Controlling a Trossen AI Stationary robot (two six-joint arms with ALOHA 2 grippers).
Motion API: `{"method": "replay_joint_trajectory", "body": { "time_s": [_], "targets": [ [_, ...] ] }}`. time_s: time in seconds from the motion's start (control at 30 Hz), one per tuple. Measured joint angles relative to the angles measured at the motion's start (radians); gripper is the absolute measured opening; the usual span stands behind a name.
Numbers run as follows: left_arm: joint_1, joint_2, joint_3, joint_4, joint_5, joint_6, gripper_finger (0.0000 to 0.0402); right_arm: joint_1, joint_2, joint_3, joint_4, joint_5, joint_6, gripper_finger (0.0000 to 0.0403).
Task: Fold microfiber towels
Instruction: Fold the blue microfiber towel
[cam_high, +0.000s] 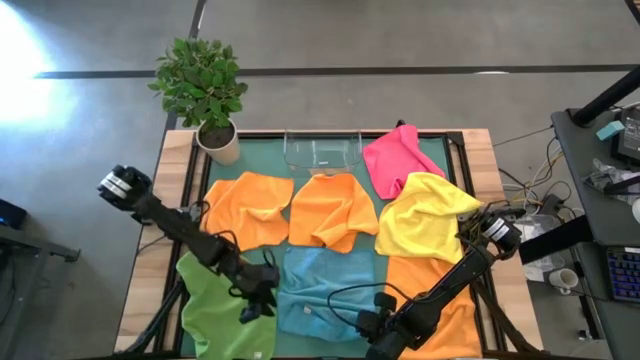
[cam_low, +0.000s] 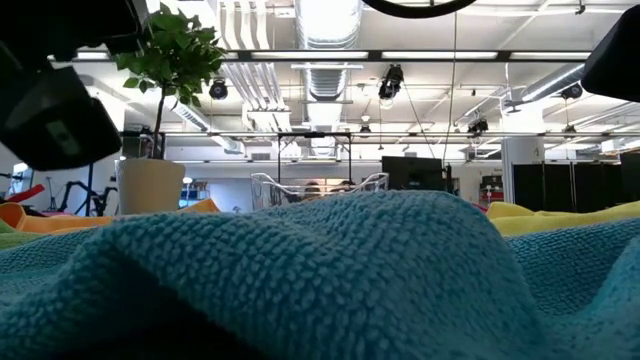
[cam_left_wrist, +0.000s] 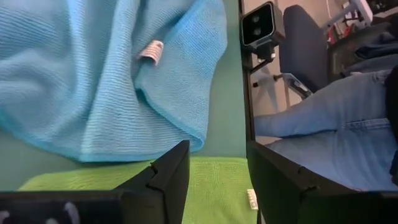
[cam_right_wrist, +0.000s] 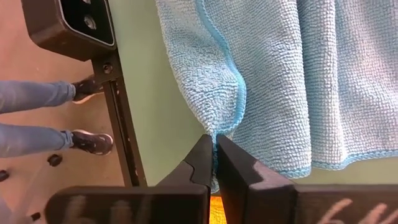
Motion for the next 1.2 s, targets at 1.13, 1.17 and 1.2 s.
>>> {"method": "replay_joint_trajectory", "body": {
  "time_s": [1.13, 1.17, 1.2],
  "targets": [
    [-0.01, 0.275, 0.061, 0.154, -0.036, -0.225, 0.0145, 0.0, 0.0, 0.0, 0.0, 0.0, -0.015, 0.0009],
    [-0.01, 0.27, 0.061, 0.141, -0.036, -0.228, 0.0145, 0.0, 0.0, 0.0, 0.0, 0.0, -0.016, 0.0009],
    [-0.01, 0.264, 0.061, 0.129, -0.036, -0.23, 0.0145, 0.0, 0.0, 0.0, 0.0, 0.0, -0.016, 0.0008]
  ]
}}
